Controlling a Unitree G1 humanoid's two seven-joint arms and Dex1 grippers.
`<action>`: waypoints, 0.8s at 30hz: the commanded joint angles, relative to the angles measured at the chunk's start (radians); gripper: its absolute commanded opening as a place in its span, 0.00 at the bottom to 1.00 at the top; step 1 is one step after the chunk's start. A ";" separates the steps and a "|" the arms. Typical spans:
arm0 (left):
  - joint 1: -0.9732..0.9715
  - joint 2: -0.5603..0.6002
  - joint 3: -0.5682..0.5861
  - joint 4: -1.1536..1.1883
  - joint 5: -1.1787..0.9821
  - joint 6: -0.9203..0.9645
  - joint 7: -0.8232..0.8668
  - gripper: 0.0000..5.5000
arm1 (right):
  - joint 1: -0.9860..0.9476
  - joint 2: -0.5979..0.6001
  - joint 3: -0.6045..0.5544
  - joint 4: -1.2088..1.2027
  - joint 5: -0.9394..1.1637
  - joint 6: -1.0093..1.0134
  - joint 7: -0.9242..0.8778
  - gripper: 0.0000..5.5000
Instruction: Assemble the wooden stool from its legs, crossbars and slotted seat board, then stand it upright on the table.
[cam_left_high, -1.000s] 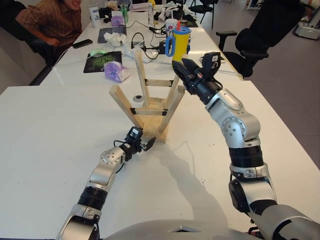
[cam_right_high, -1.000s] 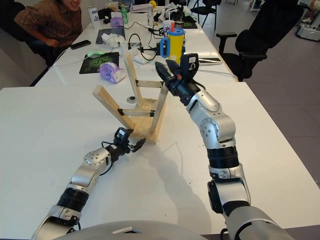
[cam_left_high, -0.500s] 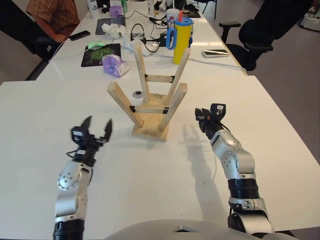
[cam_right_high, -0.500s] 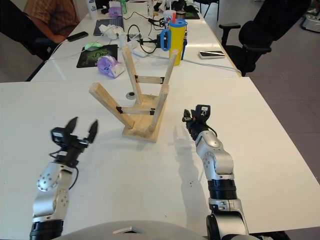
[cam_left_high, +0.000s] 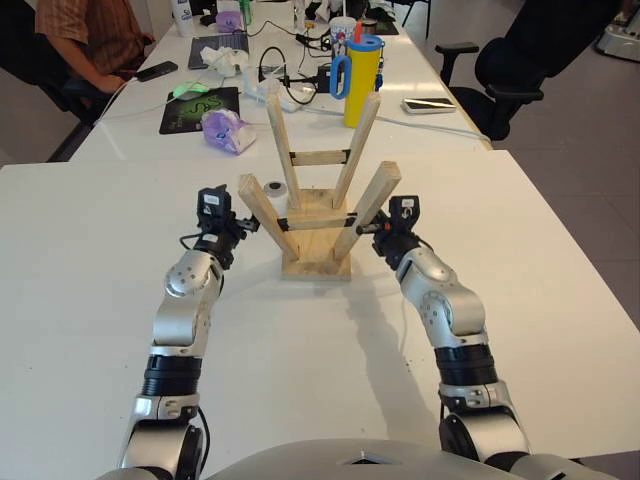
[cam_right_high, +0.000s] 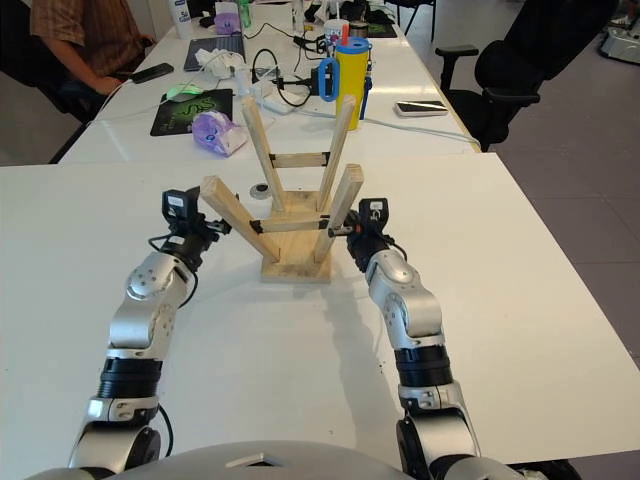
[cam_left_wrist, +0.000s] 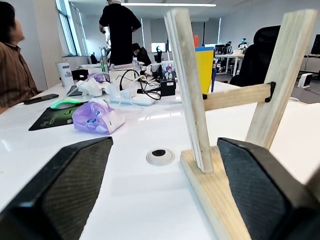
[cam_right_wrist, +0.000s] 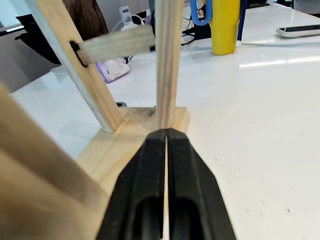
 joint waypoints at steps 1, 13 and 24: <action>0.025 -0.007 0.048 -0.020 0.033 0.036 0.085 0.71 | 0.010 0.006 0.010 0.021 -0.043 -0.011 -0.004 0.01; 0.060 -0.019 0.026 -0.177 0.102 -0.002 0.138 0.71 | 0.023 -0.082 -0.082 -0.211 -0.164 -0.139 -0.068 0.01; 0.020 -0.004 -0.095 -0.048 0.191 0.091 0.059 0.71 | 0.048 -0.176 0.120 -0.036 -0.178 0.016 0.184 0.01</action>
